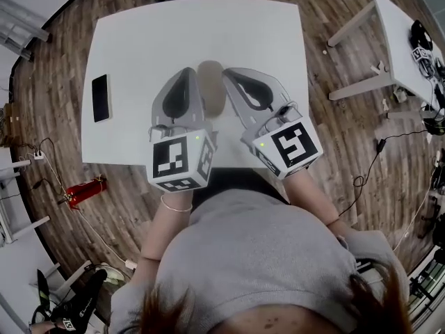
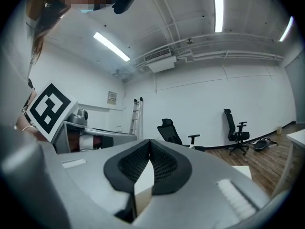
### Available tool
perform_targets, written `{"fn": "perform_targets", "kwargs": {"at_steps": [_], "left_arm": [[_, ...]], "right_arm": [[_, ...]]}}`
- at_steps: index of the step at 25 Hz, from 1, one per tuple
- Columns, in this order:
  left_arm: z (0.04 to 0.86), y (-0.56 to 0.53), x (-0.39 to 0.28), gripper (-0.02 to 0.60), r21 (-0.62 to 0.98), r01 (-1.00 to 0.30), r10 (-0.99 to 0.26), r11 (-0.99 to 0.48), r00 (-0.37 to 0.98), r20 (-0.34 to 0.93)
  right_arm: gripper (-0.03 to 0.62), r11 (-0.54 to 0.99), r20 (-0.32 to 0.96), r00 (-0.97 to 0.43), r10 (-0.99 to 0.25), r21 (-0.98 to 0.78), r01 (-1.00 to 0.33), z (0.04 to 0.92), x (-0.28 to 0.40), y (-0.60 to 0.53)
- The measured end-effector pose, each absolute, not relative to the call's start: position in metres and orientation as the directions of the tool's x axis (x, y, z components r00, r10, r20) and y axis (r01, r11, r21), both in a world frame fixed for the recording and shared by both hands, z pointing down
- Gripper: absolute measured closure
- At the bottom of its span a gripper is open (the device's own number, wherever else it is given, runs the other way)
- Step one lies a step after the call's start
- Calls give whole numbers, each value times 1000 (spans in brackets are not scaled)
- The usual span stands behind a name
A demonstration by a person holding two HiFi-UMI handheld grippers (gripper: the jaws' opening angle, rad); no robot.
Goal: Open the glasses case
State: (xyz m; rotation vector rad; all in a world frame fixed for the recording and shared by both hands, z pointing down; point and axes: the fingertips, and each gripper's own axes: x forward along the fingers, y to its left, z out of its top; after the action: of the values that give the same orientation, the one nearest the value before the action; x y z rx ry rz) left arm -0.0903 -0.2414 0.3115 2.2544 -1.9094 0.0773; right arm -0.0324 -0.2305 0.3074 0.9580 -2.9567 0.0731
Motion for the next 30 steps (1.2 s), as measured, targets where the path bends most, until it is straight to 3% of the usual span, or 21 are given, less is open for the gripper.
{"fn": "perform_targets", "kwargs": {"at_steps": [14,30], "left_arm": [[284,-160,-111,583,95,-981,-985,-167,171,29],[266,41,-106,583,59,-955,-957,-290,291,14]], "right_arm": [[589,799,-29,-799,-601,-23,-600,278,-35,-159],[589,719,-39,-719,-694,-3,-695,261,-37,60]]}}
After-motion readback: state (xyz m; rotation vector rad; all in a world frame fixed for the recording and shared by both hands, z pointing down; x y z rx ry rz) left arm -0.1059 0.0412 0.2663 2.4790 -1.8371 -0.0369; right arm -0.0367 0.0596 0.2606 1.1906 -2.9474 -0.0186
